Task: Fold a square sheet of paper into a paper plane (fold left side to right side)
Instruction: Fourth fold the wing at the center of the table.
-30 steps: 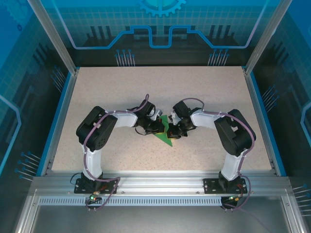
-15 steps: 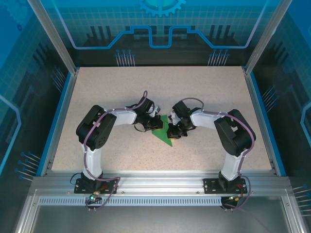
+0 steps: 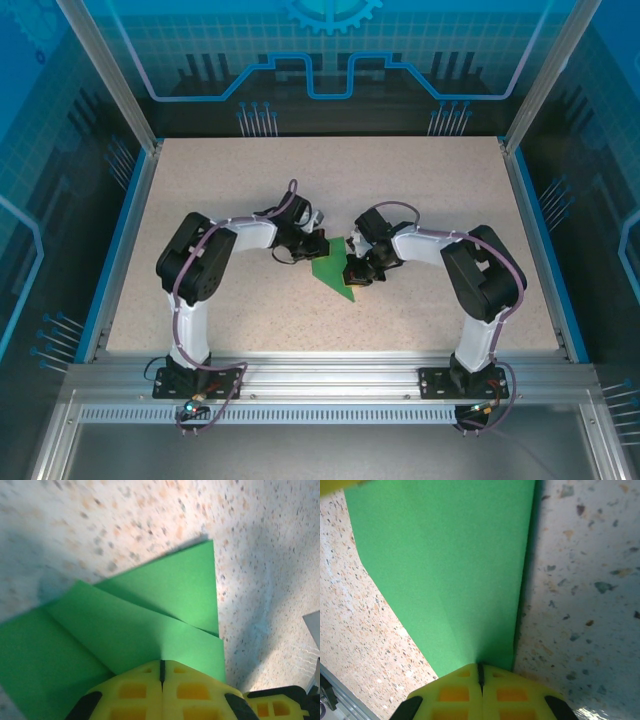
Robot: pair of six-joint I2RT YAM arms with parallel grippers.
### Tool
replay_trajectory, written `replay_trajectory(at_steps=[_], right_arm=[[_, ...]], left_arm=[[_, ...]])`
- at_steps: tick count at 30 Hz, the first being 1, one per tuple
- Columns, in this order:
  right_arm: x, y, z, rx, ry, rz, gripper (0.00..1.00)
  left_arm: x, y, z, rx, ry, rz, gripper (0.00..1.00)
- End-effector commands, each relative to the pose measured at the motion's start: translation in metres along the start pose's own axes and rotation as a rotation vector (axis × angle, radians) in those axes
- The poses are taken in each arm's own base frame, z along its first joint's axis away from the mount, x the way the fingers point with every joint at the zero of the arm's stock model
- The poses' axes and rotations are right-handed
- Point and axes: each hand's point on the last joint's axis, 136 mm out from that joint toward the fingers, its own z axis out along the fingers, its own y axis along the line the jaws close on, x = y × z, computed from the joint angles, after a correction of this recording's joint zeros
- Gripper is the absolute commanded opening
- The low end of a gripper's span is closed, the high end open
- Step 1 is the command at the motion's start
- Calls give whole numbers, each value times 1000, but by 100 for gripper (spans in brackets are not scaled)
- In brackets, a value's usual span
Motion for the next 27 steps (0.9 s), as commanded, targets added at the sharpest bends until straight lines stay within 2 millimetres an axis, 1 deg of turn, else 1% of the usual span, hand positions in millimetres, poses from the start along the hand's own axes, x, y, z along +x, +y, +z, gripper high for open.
replay_trajectory(at_steps=[1, 10, 17, 22, 27], right_arm=[[47, -60, 19, 230, 141, 76, 0], [49, -59, 18, 229, 144, 73, 0], [51, -58, 18, 226, 144, 74, 0], [51, -57, 19, 222, 149, 72, 0], [50, -56, 19, 220, 147, 69, 0]], left_arm=[[-21, 33, -4, -96, -49, -10, 0], [-43, 55, -7, -124, -61, -33, 0], [-54, 73, -13, -135, -69, -66, 0], [-61, 81, -14, -139, -67, -81, 0], [-68, 83, -15, -146, -63, -77, 0]])
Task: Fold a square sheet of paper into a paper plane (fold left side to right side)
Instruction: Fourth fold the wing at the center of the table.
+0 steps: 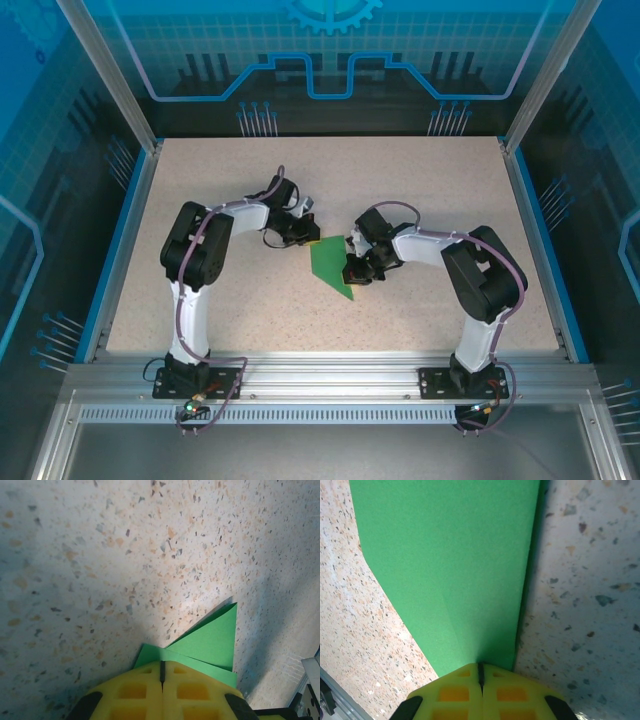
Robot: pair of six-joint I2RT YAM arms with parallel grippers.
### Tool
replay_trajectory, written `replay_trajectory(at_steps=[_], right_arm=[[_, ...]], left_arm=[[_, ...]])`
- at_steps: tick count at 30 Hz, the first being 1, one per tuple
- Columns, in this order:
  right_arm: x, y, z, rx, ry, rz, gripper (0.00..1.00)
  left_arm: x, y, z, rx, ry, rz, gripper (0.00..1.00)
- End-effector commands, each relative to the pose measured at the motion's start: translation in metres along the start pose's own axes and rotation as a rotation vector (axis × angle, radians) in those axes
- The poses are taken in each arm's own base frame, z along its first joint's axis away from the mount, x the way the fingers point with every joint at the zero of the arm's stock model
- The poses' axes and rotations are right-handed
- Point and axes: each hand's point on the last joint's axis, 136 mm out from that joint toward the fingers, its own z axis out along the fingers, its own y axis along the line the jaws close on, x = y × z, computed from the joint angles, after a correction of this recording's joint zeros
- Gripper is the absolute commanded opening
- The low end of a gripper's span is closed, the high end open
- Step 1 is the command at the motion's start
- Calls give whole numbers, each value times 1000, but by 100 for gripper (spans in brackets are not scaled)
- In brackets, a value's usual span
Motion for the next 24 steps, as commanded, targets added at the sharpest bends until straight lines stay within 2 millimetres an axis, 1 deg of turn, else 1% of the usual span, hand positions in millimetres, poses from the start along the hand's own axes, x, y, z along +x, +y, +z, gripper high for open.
replay_trajectory(at_steps=[1, 5, 8, 11, 14, 17, 18, 20, 24], right_arm=[[55, -55, 17, 224, 176, 83, 0], [54, -53, 18, 211, 175, 82, 0], [51, -48, 18, 192, 164, 78, 0], [44, -39, 17, 148, 137, 69, 0], [32, -25, 12, 91, 86, 48, 0], [17, -9, 1, 34, 18, 23, 4], [11, -2, -5, 12, -13, 8, 5], [1, 7, -17, -13, -73, -13, 11], [-14, 19, -45, -39, -195, -68, 23]], left_arm=[[-28, 57, -8, -168, -87, -33, 0], [-36, 48, -14, -145, -95, -27, 1], [-43, 34, -24, -119, -113, -11, 7], [-47, 15, -39, -86, -135, 10, 14], [-47, -1, -59, -67, -168, 30, 20], [-39, -12, -76, -54, -196, 32, 30], [-34, -14, -79, -49, -198, 26, 33], [-23, -16, -85, -39, -201, 10, 40], [2, -18, -90, 11, -197, -41, 45]])
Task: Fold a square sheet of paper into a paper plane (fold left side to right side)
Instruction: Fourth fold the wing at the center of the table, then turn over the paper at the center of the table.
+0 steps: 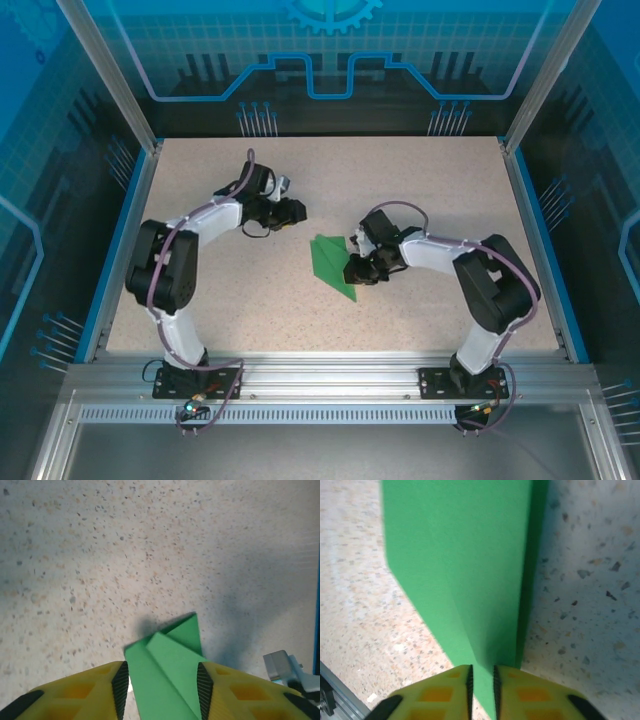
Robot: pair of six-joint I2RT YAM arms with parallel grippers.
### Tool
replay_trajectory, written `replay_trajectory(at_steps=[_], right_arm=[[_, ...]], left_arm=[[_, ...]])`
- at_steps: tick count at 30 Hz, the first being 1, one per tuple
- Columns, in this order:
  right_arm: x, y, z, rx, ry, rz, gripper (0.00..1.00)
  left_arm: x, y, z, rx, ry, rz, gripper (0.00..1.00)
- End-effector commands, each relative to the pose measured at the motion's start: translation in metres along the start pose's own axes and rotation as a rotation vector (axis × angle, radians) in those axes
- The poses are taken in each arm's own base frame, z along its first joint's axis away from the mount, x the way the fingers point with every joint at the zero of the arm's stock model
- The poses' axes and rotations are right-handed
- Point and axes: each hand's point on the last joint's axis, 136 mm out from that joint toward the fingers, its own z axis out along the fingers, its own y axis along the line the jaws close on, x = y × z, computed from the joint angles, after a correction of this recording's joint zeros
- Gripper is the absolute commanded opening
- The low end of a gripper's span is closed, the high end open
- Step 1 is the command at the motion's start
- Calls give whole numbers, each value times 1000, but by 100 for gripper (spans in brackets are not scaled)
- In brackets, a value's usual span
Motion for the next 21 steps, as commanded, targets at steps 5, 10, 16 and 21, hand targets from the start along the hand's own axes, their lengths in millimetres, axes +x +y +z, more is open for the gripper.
replay_trajectory(at_steps=[5, 10, 16, 21], right_arm=[[-25, 4, -49, -31, -229, -51, 35], [-30, 0, -81, -88, -380, -17, 48], [-27, -3, -106, -147, -473, 39, 61], [-23, -1, -120, -166, -497, 46, 62]], left_arm=[[50, -7, 1, 72, 67, -97, 48], [71, -18, 18, 105, 117, -107, 49], [81, -25, 40, 114, 165, -106, 49], [85, -25, 51, 106, 185, -106, 49]])
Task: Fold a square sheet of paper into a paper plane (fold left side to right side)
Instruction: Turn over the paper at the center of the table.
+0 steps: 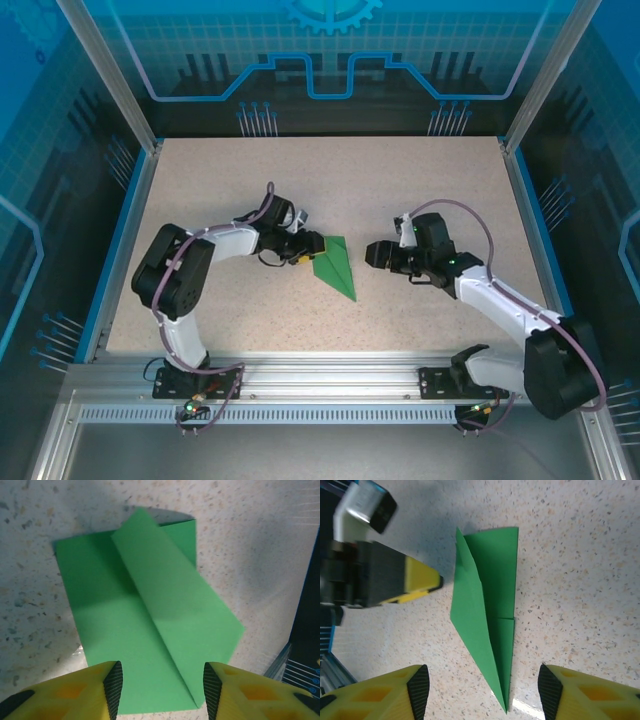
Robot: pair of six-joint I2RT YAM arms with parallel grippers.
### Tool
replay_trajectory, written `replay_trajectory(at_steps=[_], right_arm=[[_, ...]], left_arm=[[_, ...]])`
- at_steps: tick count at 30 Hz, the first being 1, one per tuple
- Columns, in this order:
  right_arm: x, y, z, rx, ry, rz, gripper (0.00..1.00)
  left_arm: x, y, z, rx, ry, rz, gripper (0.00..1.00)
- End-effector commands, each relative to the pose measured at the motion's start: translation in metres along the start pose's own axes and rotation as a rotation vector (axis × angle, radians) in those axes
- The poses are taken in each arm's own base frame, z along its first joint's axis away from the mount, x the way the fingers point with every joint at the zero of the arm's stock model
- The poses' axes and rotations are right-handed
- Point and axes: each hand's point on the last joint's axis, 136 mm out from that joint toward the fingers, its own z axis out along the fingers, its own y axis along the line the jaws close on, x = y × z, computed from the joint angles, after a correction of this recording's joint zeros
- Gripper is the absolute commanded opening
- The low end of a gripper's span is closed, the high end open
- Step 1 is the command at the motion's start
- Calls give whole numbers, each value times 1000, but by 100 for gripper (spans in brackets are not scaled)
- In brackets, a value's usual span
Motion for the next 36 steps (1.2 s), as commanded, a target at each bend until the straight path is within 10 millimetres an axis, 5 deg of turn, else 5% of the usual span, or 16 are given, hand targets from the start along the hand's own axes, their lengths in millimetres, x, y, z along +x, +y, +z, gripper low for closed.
replay_trajectory(at_steps=[1, 15, 21, 30, 36], right_arm=[[-6, 5, -11, -33, -35, 16, 62], [-7, 2, -30, -33, -74, 32, 63], [-2, 1, -33, -54, -48, 52, 75], [11, 0, -29, -109, 55, 69, 100], [16, 14, -26, -231, 133, 73, 100]], left_arm=[[-5, -14, 6, 36, 10, 10, 49], [-9, -28, 36, 78, 63, 5, 48], [-14, -49, 40, 125, 65, 35, 42], [-28, -84, 12, 168, -2, 111, 3], [-44, -118, -26, 191, -75, 180, 0]])
